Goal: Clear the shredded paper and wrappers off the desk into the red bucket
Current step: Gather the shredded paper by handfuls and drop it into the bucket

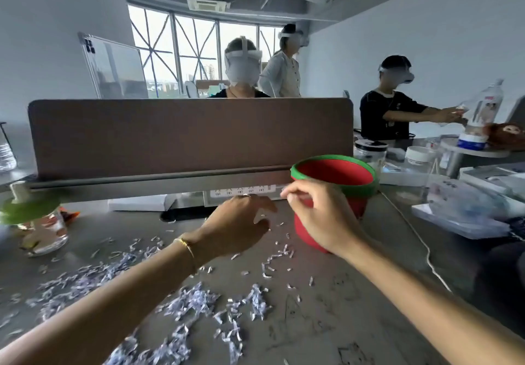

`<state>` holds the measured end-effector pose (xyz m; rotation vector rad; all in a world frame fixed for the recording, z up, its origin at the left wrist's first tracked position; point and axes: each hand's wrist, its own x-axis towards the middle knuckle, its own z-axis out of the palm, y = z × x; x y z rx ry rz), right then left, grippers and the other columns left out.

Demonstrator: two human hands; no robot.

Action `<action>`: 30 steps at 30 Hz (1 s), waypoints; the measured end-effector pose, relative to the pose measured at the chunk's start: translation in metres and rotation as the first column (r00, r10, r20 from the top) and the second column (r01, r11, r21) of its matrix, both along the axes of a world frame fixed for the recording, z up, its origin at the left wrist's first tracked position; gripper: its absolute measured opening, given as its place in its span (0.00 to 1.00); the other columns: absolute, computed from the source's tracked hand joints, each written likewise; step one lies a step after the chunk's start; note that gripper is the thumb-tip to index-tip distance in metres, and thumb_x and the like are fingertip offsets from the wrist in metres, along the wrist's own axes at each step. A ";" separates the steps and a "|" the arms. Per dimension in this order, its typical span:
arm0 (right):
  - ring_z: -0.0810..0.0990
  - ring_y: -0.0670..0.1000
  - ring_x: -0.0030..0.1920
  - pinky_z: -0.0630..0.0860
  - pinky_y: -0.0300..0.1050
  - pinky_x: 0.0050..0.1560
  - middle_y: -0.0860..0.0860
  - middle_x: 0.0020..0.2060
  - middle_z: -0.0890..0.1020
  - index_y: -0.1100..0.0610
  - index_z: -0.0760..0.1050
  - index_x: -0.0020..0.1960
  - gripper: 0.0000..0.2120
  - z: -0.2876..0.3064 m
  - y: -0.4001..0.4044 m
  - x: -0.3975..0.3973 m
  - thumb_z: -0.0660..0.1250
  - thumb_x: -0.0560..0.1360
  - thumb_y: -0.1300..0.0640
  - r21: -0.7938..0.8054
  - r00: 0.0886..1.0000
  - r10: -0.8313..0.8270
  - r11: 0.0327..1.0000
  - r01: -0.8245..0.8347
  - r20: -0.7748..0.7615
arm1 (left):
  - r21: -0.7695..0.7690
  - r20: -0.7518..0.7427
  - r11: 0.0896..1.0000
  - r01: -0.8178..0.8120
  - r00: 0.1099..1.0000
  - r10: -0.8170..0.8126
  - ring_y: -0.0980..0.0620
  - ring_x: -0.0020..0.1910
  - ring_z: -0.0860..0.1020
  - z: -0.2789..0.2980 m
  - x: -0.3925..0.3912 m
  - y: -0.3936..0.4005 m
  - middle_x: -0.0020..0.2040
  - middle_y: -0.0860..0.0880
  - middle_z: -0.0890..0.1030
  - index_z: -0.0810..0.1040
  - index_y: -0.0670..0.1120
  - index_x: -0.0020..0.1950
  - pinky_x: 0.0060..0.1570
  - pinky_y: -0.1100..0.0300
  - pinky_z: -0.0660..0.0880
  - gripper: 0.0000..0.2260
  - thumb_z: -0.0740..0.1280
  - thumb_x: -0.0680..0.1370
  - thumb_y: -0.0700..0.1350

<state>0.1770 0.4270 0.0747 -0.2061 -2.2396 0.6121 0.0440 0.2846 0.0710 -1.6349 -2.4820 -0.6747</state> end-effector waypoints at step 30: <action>0.57 0.48 0.81 0.51 0.44 0.78 0.49 0.81 0.61 0.47 0.65 0.78 0.25 -0.115 -0.051 -0.169 0.56 0.83 0.42 -0.045 0.751 0.253 0.957 -0.286 0.609 | -0.178 0.111 0.845 -0.504 0.843 0.526 0.48 0.80 0.53 -0.121 -0.133 -0.153 0.80 0.48 0.60 0.61 0.59 0.77 0.77 0.40 0.45 0.29 0.48 0.79 0.68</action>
